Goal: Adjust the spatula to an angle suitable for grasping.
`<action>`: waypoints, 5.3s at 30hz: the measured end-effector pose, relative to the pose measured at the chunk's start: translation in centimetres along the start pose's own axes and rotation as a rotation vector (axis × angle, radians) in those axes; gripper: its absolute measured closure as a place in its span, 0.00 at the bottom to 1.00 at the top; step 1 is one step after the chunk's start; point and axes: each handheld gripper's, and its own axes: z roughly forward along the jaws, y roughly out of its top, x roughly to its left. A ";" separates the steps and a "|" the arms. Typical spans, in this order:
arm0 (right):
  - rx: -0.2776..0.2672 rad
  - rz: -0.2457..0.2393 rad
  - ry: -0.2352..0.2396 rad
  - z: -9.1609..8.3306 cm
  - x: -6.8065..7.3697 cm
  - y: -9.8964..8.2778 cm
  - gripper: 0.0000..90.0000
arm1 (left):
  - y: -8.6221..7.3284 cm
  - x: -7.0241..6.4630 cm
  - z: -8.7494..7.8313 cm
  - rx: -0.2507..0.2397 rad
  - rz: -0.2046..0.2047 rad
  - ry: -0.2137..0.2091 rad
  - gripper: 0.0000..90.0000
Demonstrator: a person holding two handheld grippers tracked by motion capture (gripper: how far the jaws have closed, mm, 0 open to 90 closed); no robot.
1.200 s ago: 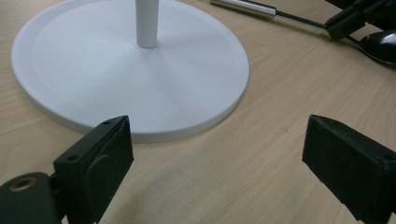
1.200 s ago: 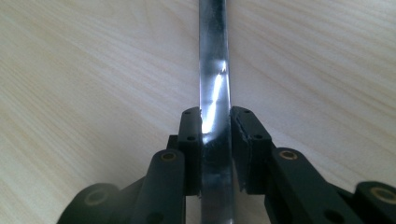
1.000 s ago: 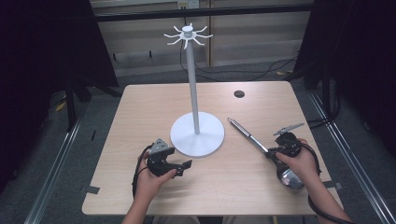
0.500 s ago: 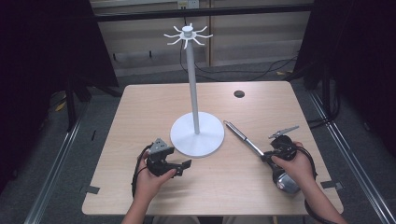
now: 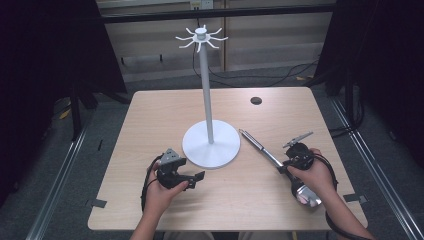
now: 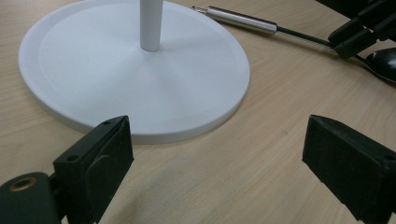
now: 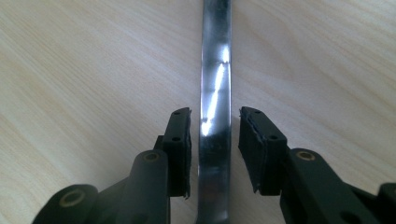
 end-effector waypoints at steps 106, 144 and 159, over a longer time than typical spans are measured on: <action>-0.535 0.078 0.186 -7.2 1.6 3.5 0.84 | 3.9 -5.9 2.5 -0.144 -0.067 -0.206 0.31; -0.664 0.074 0.209 -8.5 5.3 5.3 0.84 | 9.4 -12.5 7.8 -0.276 -0.037 -0.220 0.62; -0.714 0.085 0.252 -8.7 6.2 5.8 0.84 | 10.6 -11.4 6.5 -0.249 -0.022 -0.272 0.97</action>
